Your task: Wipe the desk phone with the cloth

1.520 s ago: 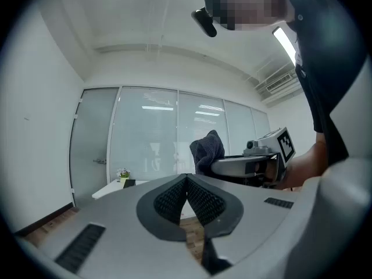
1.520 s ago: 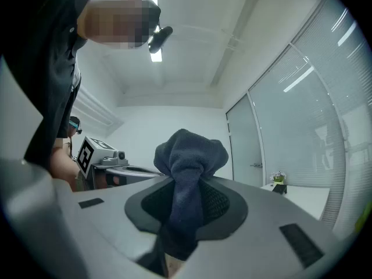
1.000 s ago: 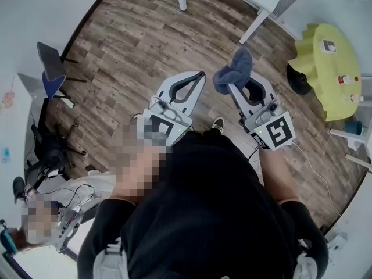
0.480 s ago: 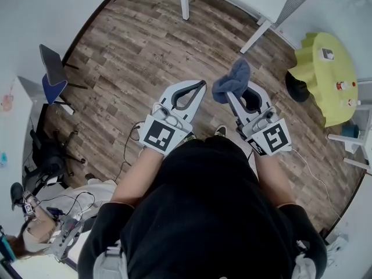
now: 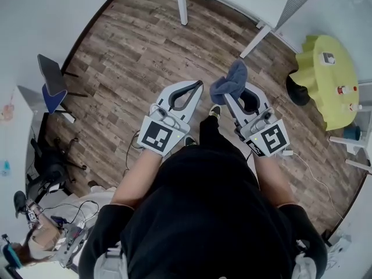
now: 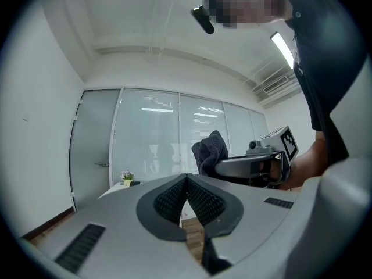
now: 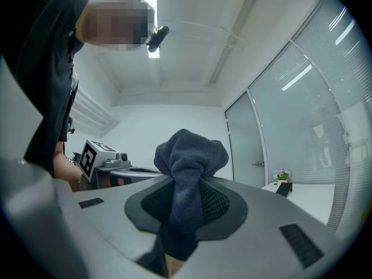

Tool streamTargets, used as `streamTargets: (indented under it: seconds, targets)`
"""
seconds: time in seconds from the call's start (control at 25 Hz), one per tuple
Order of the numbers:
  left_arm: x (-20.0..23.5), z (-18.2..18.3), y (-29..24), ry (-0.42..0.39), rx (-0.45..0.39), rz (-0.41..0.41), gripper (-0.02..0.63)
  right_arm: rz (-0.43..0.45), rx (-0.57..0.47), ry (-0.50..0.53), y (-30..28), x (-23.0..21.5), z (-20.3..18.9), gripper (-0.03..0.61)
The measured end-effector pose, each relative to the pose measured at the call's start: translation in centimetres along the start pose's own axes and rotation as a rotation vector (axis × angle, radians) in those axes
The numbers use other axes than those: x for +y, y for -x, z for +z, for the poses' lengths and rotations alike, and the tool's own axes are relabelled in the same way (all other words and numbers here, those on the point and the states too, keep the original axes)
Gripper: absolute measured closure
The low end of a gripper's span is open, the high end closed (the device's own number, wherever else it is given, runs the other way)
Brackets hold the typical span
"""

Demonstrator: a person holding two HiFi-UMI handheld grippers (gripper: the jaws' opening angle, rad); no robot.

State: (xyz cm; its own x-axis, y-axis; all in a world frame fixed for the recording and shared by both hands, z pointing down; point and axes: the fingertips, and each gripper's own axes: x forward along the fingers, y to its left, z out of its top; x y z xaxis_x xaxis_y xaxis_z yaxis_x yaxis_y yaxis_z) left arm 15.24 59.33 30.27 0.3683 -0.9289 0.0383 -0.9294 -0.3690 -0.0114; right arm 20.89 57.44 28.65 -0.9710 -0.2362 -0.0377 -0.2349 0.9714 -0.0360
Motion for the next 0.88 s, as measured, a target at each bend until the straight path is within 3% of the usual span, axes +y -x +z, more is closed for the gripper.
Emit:
streamTargets:
  seconds: [0.88]
  targets:
    - [6.8,1.4,-18.7,-0.034,0.003,0.017,0.606,0.034,-0.006,0.015,-4.0,-20.4,0.6,0.474]
